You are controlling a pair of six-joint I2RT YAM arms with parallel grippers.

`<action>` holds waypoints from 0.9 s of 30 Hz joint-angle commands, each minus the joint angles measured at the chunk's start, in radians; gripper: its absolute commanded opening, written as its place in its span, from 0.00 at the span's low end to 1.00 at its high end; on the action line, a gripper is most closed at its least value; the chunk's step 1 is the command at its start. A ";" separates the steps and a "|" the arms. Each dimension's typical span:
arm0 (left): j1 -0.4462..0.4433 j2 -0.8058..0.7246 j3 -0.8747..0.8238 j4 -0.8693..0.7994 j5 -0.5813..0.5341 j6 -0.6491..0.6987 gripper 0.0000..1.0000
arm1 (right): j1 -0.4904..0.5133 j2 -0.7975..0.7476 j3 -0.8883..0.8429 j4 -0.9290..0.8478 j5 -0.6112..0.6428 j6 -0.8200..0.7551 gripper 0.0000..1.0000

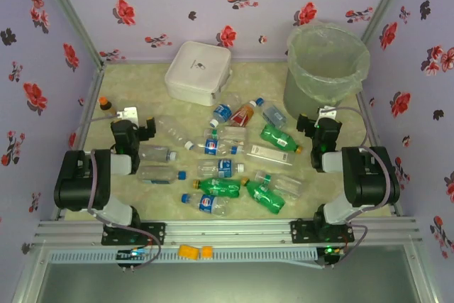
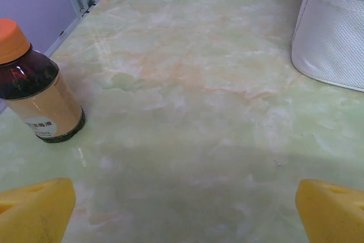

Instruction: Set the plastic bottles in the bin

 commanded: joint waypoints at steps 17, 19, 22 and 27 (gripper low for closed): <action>0.006 0.001 0.004 0.021 0.009 0.000 1.00 | -0.010 0.011 0.003 0.008 -0.018 0.003 0.99; 0.006 0.000 0.004 0.020 0.010 0.001 1.00 | -0.010 0.012 0.003 0.010 -0.017 0.003 1.00; 0.006 0.000 0.003 0.022 0.009 0.000 1.00 | -0.009 0.009 -0.004 0.019 -0.015 0.001 1.00; 0.000 -0.036 0.011 -0.019 -0.052 -0.006 1.00 | 0.002 -0.055 -0.035 0.031 0.026 -0.003 1.00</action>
